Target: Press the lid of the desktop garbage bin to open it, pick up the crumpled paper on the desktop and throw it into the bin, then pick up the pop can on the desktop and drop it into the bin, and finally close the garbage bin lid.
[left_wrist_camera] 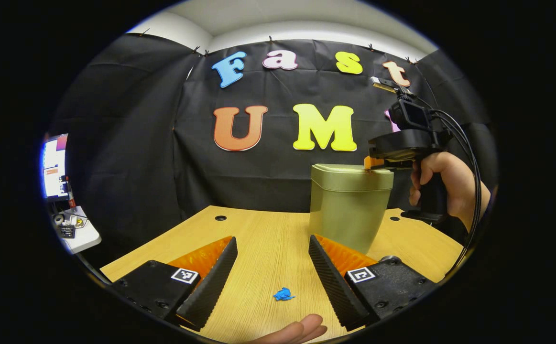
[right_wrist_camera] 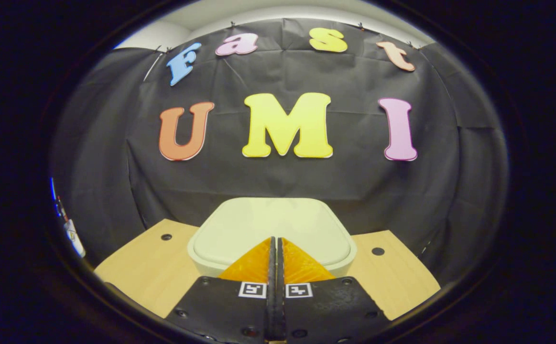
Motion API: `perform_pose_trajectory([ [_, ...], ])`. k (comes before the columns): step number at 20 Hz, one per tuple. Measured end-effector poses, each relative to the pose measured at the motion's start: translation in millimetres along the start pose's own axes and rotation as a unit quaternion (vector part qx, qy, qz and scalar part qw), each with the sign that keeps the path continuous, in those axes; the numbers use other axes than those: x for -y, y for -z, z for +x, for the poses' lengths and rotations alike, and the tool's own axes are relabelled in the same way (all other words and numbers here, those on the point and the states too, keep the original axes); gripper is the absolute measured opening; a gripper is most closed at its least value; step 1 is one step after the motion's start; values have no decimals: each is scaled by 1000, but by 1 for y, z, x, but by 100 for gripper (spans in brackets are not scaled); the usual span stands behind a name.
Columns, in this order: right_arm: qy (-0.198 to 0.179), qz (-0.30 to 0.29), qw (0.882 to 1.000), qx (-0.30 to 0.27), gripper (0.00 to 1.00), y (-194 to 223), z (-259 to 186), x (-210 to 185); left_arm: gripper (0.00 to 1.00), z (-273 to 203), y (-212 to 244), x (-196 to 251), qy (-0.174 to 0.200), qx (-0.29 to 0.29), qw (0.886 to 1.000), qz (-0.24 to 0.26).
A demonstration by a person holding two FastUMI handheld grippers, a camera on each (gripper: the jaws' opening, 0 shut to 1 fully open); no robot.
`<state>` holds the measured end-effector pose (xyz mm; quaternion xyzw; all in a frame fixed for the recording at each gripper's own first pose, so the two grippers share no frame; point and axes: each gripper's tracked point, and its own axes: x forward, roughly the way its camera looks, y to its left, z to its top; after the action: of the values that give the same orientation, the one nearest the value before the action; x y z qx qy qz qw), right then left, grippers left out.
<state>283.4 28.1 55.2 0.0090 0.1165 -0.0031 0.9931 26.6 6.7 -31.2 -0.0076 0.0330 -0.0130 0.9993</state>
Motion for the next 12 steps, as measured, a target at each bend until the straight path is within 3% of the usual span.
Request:
perform_pose_trajectory([
  [6,0,25,1000,-13,0,0,-5,4,97,-1,0,0,0,0,1000,8],
  [11,1,53,998,35,3,-28,-30,13,97,3,6,-6,-6,-10,1000,6],
  [12,2,54,997,54,0,-38,-37,19,97,5,7,-8,-10,-12,1000,5],
])
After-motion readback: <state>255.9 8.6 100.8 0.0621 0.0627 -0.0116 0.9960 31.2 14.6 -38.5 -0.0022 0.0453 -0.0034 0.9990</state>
